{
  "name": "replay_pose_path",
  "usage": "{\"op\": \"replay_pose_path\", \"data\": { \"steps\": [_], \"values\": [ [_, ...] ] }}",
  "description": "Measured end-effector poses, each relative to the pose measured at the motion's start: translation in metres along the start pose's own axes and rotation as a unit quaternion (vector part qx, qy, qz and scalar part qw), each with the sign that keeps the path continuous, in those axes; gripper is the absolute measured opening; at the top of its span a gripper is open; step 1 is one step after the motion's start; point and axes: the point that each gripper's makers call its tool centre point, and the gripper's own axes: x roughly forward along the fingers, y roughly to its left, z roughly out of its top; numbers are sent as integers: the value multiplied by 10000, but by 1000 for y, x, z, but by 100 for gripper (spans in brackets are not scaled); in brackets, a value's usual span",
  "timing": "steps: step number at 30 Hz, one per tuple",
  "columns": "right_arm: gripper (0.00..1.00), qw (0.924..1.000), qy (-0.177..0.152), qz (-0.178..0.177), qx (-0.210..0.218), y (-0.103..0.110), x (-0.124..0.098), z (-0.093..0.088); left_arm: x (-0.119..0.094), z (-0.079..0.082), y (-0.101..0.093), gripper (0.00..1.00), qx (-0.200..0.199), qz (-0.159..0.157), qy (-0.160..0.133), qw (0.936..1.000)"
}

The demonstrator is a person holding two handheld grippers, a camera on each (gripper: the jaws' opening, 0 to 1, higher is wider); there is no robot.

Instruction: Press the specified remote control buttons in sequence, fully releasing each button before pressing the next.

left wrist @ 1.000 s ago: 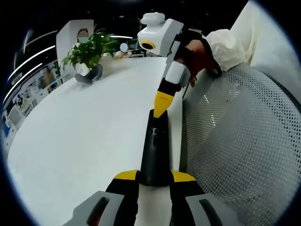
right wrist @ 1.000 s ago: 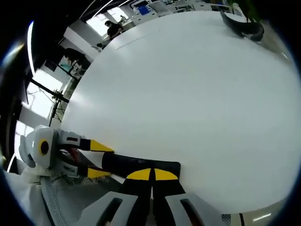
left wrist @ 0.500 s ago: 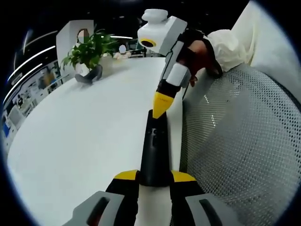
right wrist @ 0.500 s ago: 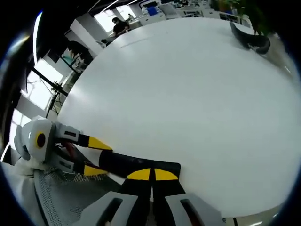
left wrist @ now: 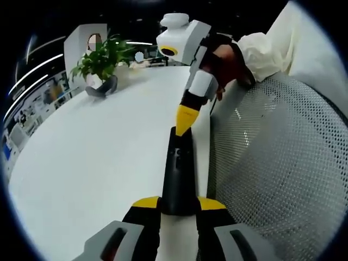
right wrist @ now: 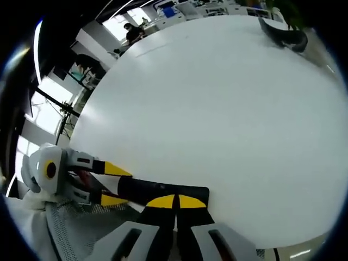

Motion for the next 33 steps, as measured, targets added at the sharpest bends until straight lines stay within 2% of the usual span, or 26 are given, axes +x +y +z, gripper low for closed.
{"op": "replay_pose_path", "data": {
  "steps": [7, 21, 26, 33],
  "values": [
    [0, 9993, -227, 277, 66, 9, -2, 8, 2, 2, -5, 24, 60, -73, 5, 10000],
    [0, 9998, 75, 186, -91, 9, 7, -1, 2, 2, -4, 24, 39, -72, -21, 10000],
    [0, 9997, 72, 139, -181, 9, 7, -1, 2, 2, -4, 24, 47, -75, -16, 10000],
    [0, 9998, 18, 195, 61, 7, 7, -1, 2, 2, -4, 24, 51, -77, -26, 10000]
  ]
}}
